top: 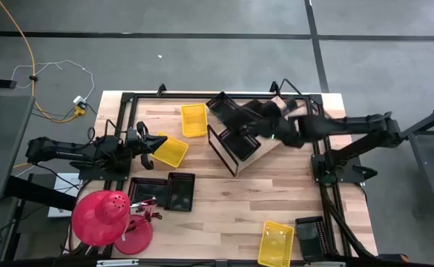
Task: Stack baskets on shelf by color
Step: Stack the black bin on top of the black bin on the shelf
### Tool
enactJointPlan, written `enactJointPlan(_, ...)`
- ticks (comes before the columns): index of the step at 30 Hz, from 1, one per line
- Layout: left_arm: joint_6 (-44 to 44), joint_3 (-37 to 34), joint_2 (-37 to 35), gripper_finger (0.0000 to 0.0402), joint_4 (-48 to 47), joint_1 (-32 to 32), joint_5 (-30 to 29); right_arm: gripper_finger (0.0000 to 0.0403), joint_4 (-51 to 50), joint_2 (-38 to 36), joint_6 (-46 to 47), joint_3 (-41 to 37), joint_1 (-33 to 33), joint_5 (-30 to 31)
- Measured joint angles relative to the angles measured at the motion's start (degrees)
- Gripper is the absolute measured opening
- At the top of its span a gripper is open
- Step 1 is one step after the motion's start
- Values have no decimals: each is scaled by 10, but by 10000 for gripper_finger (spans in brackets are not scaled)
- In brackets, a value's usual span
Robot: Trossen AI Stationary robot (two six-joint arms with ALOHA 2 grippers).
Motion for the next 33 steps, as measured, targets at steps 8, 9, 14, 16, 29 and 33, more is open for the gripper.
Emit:
enactJointPlan(8, -9, 0, 0, 0, 0, 0, -10, 0, -30, 0, -511, 88, -78, -285)
enactJointPlan(9, -12, 0, 0, 0, 0, 0, -10, 0, -38, 0, -558, 89, -85, -321)
enactJointPlan(14, -38, 0, 0, 0, 0, 0, -8, 0, -52, 9, -662, 91, -118, -460)
enactJointPlan(16, -45, 0, 0, 0, 0, 0, -8, 0, -57, 21, -688, 91, -128, -488)
enactJointPlan(29, -50, 0, 0, 0, 24, 0, -8, 0, -62, 115, -839, 90, -160, -543)
enactJointPlan(33, -50, 0, 0, 0, 26, 0, -9, 0, -61, 131, -847, 90, -151, -547)
